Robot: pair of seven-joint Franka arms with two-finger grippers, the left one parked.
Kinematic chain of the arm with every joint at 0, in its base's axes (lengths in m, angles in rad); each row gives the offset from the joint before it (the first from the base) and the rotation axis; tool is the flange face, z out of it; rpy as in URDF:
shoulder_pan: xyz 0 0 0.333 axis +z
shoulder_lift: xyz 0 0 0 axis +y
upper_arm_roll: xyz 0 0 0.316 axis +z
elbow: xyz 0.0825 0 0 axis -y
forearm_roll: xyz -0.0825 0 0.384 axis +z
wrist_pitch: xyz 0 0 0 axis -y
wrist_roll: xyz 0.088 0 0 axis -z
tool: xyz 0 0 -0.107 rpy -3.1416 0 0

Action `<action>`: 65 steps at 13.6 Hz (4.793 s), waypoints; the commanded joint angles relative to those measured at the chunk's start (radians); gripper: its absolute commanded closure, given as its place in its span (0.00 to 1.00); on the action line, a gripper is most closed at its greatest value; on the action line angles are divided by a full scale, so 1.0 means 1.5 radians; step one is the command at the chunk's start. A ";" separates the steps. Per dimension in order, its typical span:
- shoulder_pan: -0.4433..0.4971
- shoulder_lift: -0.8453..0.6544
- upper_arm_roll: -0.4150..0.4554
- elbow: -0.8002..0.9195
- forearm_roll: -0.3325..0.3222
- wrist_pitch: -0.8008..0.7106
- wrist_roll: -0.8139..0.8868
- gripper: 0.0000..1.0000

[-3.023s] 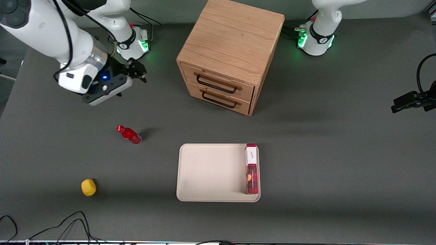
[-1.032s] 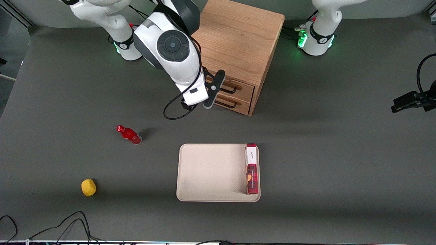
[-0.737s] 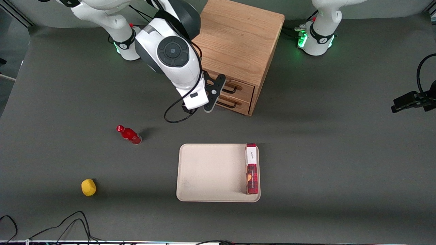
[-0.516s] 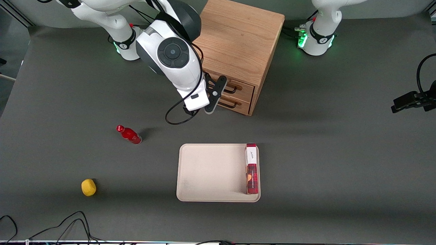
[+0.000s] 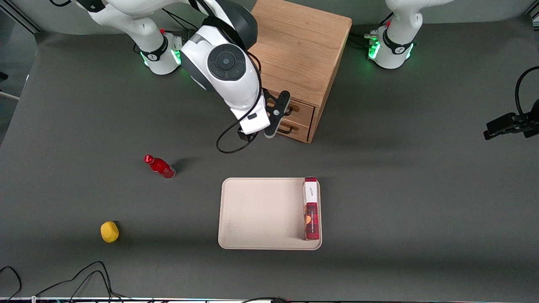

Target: Open upper drawer

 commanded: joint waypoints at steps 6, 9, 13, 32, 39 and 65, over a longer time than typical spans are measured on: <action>0.008 0.010 0.000 -0.017 -0.008 0.034 0.028 0.00; 0.008 0.010 0.001 -0.023 -0.001 0.037 0.031 0.00; 0.006 0.004 0.005 -0.036 0.016 0.037 0.042 0.00; -0.005 0.006 0.018 -0.083 0.035 0.073 0.001 0.00; -0.007 0.012 0.013 -0.082 0.013 0.083 -0.013 0.00; -0.042 0.086 -0.012 0.024 -0.021 0.078 -0.077 0.00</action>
